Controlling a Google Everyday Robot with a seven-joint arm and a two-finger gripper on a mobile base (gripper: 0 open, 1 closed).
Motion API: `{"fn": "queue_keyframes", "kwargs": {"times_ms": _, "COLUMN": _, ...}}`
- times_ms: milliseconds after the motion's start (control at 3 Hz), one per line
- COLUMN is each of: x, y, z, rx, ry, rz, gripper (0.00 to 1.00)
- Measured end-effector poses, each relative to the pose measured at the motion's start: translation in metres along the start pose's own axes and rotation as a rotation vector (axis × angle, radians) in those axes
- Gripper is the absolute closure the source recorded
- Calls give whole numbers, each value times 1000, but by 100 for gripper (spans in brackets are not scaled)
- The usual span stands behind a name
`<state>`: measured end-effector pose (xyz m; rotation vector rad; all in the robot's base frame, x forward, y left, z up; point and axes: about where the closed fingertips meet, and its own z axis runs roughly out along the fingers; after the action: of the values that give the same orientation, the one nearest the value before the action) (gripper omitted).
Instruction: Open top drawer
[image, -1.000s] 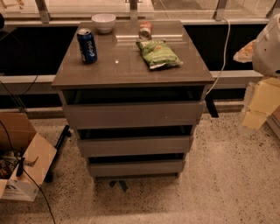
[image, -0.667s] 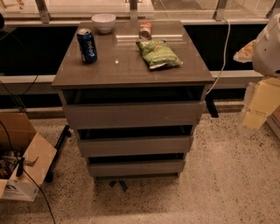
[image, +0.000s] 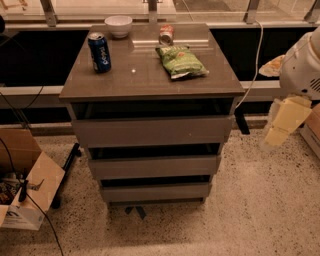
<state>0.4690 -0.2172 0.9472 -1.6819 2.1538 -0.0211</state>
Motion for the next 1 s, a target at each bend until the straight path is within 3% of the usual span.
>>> {"fn": "queue_keyframes", "kwargs": {"times_ms": 667, "x": -3, "y": -48, "z": 65, "rx": 17, "ry": -131, "rz": -7, "gripper": 0}}
{"fn": "queue_keyframes", "kwargs": {"times_ms": 1000, "x": -3, "y": -48, "z": 65, "rx": 16, "ry": -131, "rz": -7, "gripper": 0}}
